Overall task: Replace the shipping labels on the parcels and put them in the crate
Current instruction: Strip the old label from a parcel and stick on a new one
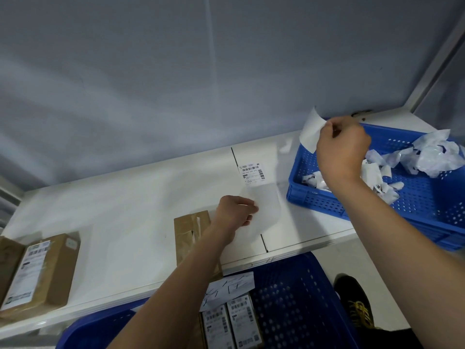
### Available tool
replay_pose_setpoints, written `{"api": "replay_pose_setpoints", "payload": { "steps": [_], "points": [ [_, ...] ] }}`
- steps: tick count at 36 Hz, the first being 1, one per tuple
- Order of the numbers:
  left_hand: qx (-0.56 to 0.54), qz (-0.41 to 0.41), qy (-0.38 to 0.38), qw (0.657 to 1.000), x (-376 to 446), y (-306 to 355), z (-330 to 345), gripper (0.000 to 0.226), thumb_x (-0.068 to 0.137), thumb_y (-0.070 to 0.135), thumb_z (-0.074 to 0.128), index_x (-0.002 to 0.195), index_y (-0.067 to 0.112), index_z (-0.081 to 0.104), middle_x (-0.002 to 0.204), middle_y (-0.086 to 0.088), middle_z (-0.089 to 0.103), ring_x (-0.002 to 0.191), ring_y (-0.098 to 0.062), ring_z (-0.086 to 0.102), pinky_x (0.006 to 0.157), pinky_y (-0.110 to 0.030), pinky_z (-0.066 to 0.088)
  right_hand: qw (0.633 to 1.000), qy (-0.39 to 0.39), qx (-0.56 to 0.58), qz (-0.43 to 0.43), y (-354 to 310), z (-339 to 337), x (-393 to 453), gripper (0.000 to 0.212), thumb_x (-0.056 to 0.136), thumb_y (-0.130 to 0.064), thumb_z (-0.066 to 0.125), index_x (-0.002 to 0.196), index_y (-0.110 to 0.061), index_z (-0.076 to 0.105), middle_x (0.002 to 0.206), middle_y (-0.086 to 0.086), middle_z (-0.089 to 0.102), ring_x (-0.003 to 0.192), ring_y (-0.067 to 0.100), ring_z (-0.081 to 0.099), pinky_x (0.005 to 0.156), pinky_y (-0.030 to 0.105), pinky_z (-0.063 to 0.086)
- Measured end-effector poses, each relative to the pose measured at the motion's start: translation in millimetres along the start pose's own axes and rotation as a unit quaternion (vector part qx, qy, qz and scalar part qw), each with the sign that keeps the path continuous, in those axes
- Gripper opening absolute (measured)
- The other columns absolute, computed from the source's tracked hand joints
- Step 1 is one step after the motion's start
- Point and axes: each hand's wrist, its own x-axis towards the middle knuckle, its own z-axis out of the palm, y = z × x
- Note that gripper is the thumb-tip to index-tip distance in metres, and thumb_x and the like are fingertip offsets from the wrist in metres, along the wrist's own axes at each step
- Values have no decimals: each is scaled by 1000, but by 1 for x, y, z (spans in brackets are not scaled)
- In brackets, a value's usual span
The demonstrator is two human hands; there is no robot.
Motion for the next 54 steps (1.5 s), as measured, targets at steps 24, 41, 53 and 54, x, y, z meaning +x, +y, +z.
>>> {"api": "replay_pose_setpoints", "payload": {
  "steps": [24,41,53,54],
  "points": [
    [-217,91,3,972,-58,69,-34,14,96,8,67,88,-1,72,76,-8,69,71,-19,61,76,-26,59,946,-188,10,-266,-40,22,-85,12,95,-13,58,89,-6,65,85,8,64,84,27,58,70,38,49],
    [-197,17,84,977,-122,38,-98,15,95,5,65,86,-4,74,79,-15,72,73,-22,67,82,-36,60,865,-288,39,-410,-78,4,-165,19,96,-18,57,99,-3,69,94,9,66,86,26,63,65,38,55],
    [-48,31,114,992,-182,-12,-152,13,95,7,66,89,2,76,84,-11,78,73,-21,72,82,-40,62,838,-394,50,-375,-99,-16,-227,22,90,-28,72,96,-7,70,97,4,68,92,22,64,68,31,56],
    [-43,34,112,992,-186,-13,-155,13,95,6,66,88,2,76,82,-10,78,72,-22,73,81,-41,62,837,-408,51,-360,-100,-20,-230,23,91,-31,71,97,-9,70,97,1,67,91,19,63,69,26,52]
  ]
}}
